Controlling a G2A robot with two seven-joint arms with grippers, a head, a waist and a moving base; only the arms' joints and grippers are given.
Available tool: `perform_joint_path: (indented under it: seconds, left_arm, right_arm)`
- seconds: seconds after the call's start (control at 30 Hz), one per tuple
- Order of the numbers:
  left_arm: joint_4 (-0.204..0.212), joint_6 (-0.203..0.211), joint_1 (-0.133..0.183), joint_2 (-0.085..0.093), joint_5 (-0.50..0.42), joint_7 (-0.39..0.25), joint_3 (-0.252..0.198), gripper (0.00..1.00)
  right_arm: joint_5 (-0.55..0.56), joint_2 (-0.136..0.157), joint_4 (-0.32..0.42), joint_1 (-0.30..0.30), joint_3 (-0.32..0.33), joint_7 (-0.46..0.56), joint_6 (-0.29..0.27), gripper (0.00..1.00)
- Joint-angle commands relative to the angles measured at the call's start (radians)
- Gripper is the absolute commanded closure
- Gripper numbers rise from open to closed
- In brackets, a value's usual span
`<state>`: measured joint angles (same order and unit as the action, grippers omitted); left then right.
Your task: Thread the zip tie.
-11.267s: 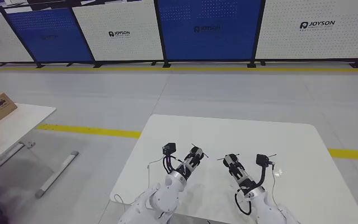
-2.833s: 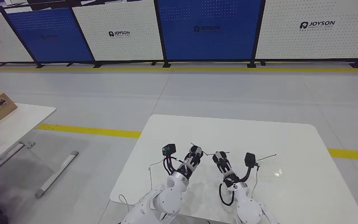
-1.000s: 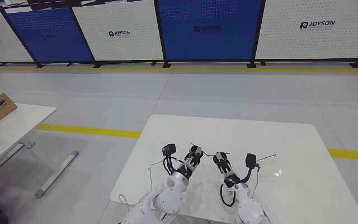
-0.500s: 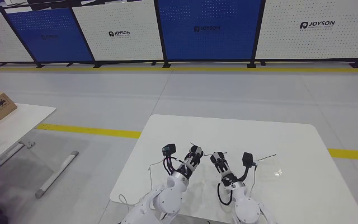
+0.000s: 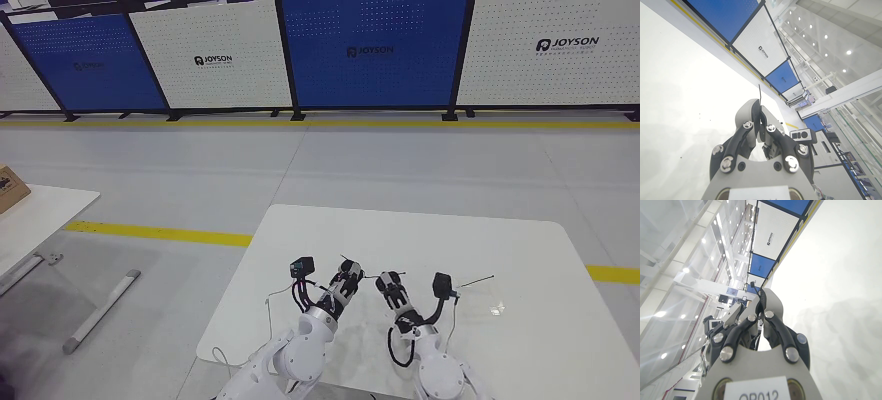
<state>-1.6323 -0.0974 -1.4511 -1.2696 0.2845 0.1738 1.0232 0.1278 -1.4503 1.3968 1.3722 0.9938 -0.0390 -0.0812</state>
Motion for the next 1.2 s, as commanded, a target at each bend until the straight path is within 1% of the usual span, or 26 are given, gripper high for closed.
perform_joint_path:
  seconds: [0.0,0.17,0.3,0.6,0.77,0.83,0.93,1.07,1.17]
  left_arm:
    - [0.001,-0.002,0.000,-0.004,-0.024,0.012,0.003,1.00]
    - [0.000,0.002,0.000,-0.010,-0.096,0.006,0.010,1.00]
    - [-0.009,0.008,-0.003,-0.012,-0.141,-0.032,0.019,1.00]
    - [-0.024,0.020,-0.004,-0.015,-0.178,-0.056,0.031,1.00]
    - [-0.022,0.021,-0.001,-0.018,-0.198,-0.054,0.039,1.00]
    - [-0.020,0.021,0.001,-0.019,-0.206,-0.056,0.039,1.00]
    - [-0.018,0.023,0.003,-0.020,-0.200,-0.055,0.038,1.00]
    - [-0.013,0.023,0.002,-0.021,-0.160,-0.027,0.037,1.00]
    - [-0.004,0.030,0.000,-0.019,-0.119,-0.049,0.031,1.00]
  right_arm:
    - [-0.012,0.000,0.008,0.008,0.008,-0.005,-0.014,1.00]
    - [-0.021,0.001,0.031,0.025,0.024,-0.008,-0.033,1.00]
    - [-0.027,0.001,0.037,0.029,0.027,0.013,-0.033,1.00]
    - [-0.043,-0.002,0.025,0.020,0.030,0.049,-0.025,1.00]
    - [-0.056,0.000,0.019,0.019,0.038,0.083,-0.041,1.00]
    - [-0.059,0.000,0.022,0.023,0.043,0.082,-0.053,1.00]
    - [-0.064,0.000,0.027,0.029,0.049,0.074,-0.063,1.00]
    - [-0.044,0.000,0.039,0.042,0.056,0.030,-0.045,1.00]
    - [-0.049,0.001,0.050,0.057,0.070,0.017,-0.041,1.00]
